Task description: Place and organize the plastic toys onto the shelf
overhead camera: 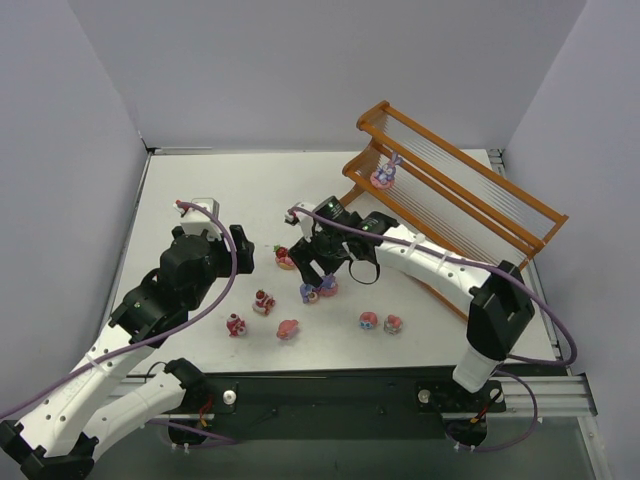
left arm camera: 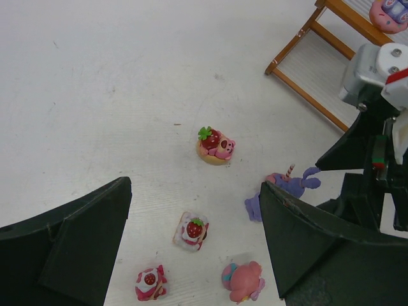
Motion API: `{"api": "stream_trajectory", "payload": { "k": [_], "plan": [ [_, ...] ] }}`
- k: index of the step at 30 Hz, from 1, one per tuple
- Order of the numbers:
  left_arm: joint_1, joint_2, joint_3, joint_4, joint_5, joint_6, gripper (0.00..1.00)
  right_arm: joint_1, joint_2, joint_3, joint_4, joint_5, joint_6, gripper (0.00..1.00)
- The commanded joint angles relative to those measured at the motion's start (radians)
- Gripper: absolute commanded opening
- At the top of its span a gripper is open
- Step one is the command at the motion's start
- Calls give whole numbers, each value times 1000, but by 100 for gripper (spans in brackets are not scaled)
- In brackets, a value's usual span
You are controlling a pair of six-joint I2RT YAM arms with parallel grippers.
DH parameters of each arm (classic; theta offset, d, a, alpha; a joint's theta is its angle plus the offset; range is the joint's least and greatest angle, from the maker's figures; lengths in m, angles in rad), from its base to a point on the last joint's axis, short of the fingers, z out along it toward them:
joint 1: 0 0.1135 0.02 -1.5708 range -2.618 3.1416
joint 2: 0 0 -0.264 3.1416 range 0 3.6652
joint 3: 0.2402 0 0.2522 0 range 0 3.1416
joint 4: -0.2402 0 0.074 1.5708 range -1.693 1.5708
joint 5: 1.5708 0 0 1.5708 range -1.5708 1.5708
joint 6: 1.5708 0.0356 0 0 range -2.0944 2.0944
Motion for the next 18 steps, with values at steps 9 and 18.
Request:
{"api": "stream_trajectory", "payload": {
  "k": [9, 18],
  "plan": [
    [8, -1, 12, 28, 12, 35, 91, 54, -9, -16, -42, -110, -279, 71],
    [11, -2, 11, 34, 12, 35, 91, 102, 80, -27, 19, 13, -331, 63]
  ]
}}
